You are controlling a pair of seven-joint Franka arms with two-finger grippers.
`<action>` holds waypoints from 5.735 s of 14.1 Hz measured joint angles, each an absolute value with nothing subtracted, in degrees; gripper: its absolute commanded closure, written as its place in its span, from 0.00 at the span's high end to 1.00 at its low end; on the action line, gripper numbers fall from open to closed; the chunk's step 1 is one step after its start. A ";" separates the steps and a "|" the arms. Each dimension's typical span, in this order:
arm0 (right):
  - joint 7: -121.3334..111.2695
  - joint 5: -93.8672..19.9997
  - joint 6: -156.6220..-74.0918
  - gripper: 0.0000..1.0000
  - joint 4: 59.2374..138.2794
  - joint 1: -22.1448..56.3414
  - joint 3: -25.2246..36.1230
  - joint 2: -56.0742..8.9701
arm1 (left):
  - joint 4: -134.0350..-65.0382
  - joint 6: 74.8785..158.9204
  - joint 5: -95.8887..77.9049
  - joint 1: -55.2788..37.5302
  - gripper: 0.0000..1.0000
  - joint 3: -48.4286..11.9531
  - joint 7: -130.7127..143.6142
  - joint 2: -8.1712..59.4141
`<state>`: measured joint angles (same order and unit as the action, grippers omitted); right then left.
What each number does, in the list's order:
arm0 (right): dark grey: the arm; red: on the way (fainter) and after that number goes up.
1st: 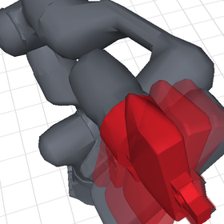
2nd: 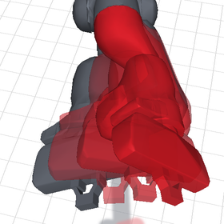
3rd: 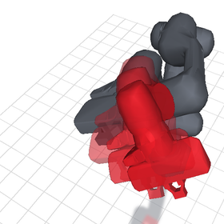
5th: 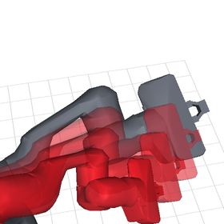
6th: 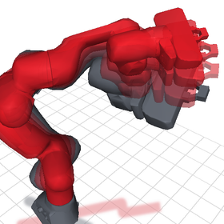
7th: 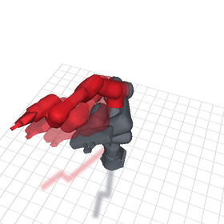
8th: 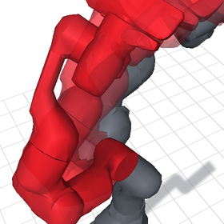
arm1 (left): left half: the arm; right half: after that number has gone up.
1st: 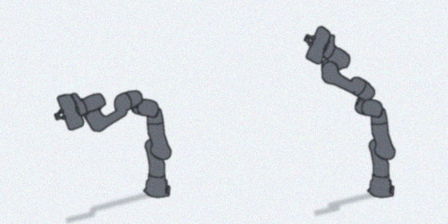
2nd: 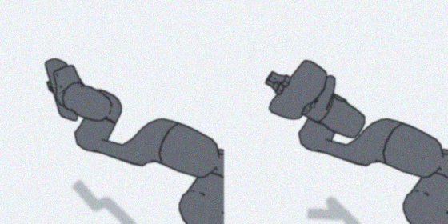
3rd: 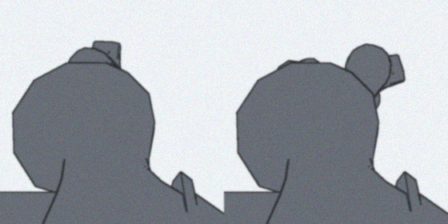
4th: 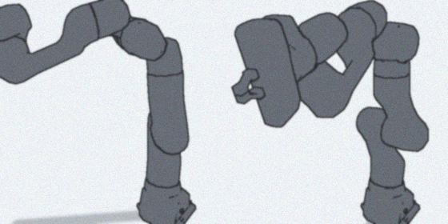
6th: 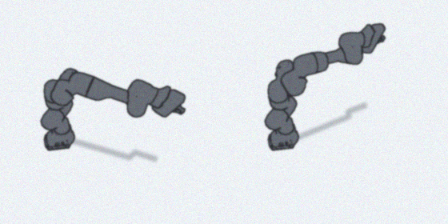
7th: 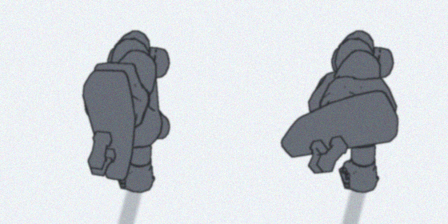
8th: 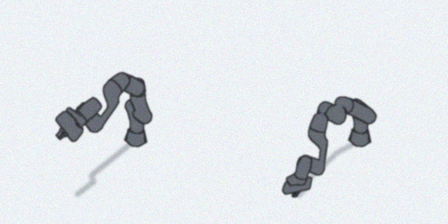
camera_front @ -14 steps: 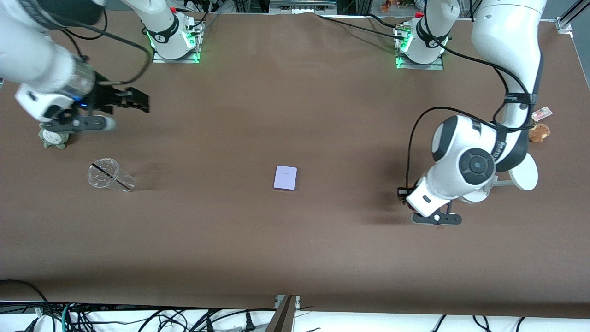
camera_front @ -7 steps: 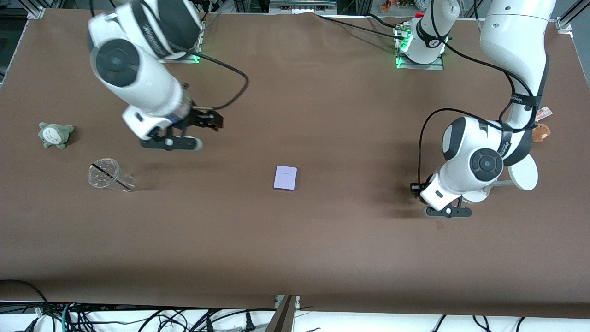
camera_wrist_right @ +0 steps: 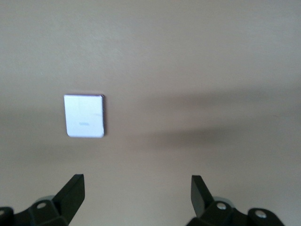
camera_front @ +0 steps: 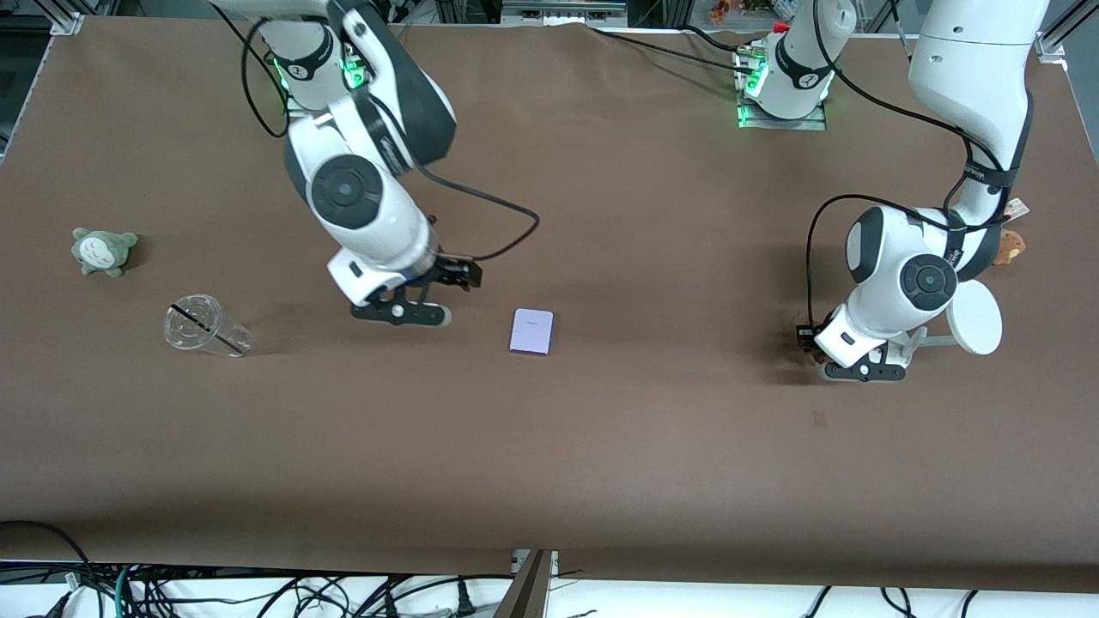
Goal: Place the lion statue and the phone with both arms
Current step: 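Set the lion beside the lamp while the right gripper grasps the phone, then lift the white phone with the right gripper and carry it toward the cup, then lower the phone onto the table beside the clear cup with the right gripper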
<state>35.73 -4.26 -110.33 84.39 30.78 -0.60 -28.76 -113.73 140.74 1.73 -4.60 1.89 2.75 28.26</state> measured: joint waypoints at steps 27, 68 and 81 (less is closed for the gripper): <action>44.77 -2.27 -130.94 1.00 72.59 39.53 0.13 -54.28 | -96.10 106.00 1.71 -4.82 1.00 1.60 8.05 13.64; -16.34 -13.49 -129.43 0.35 111.13 34.96 31.30 -22.56 | -85.93 87.39 -1.81 -0.96 1.00 2.06 8.29 7.27; -23.50 -25.18 -138.64 0.35 113.46 34.70 31.20 -32.27 | -85.92 87.38 -1.82 -0.96 1.00 2.05 8.29 7.29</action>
